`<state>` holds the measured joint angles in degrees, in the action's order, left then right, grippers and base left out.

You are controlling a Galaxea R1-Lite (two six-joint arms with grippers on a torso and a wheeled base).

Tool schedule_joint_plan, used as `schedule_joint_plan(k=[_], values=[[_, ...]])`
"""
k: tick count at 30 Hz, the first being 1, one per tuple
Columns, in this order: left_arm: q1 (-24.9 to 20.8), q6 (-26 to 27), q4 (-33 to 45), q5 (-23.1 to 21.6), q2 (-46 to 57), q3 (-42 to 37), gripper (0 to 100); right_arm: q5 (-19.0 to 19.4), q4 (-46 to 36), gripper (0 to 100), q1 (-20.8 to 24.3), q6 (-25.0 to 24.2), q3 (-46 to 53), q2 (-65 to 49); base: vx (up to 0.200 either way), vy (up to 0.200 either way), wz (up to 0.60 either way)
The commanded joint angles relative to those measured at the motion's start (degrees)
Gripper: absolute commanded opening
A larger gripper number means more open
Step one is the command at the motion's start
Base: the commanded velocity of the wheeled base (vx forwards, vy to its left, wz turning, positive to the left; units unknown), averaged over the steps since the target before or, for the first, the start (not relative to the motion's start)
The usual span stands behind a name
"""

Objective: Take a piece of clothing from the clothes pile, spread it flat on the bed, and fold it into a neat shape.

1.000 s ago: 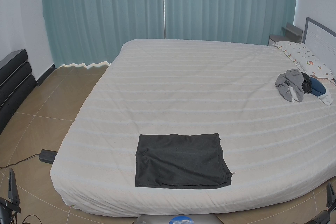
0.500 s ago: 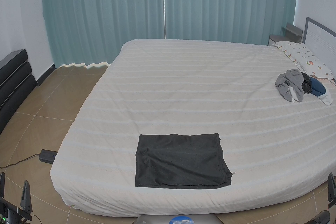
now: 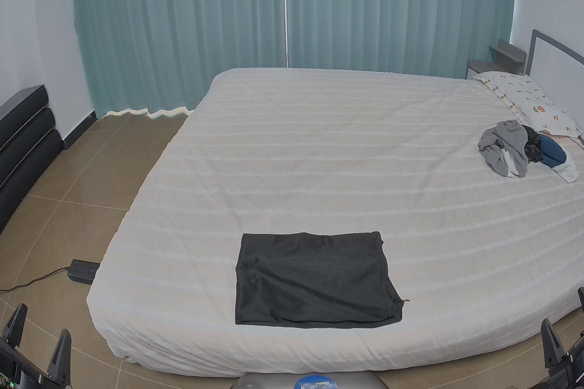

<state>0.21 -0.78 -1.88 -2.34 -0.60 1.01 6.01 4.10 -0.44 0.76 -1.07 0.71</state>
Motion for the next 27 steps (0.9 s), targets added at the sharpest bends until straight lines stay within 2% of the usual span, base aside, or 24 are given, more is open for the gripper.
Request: schedule_joint_plan(k=[1,5,12,13,14,16,22,27], values=[[0.06,0.87,2.93,1.11,0.51,-0.75,100,-0.03,-0.32,100,0.00,-0.49,0.72,-0.44,0.000,0.000,0.00],[0.06,0.96,1.97,1.29,0.51,-0.92,100,-0.38,-0.40,100,0.00,-0.58,0.72,-0.36,0.000,0.000,0.00],[0.06,0.96,2.05,1.29,0.51,-0.92,100,-3.81,-1.37,100,0.00,0.12,0.46,-0.44,0.000,0.000,0.00],[0.06,0.87,2.05,1.37,0.60,-0.92,100,-3.55,-1.99,100,0.00,3.29,0.98,-0.44,0.000,0.000,0.00],[0.06,0.78,2.05,1.37,0.60,-0.92,100,-3.46,-2.07,100,0.00,3.90,0.98,-0.44,0.000,0.000,0.00],[0.06,0.78,2.05,1.37,0.60,-0.92,100,-2.67,-3.04,100,0.00,3.38,1.07,-0.44,0.000,0.000,0.00],[0.06,0.96,2.05,1.37,0.60,-0.92,100,-3.55,-3.83,100,0.00,0.12,1.07,-0.36,0.000,0.000,0.00],[0.06,1.13,2.05,1.55,0.51,-0.92,100,-3.55,-3.92,100,0.00,0.12,1.07,-0.44,0.000,0.000,0.00]])
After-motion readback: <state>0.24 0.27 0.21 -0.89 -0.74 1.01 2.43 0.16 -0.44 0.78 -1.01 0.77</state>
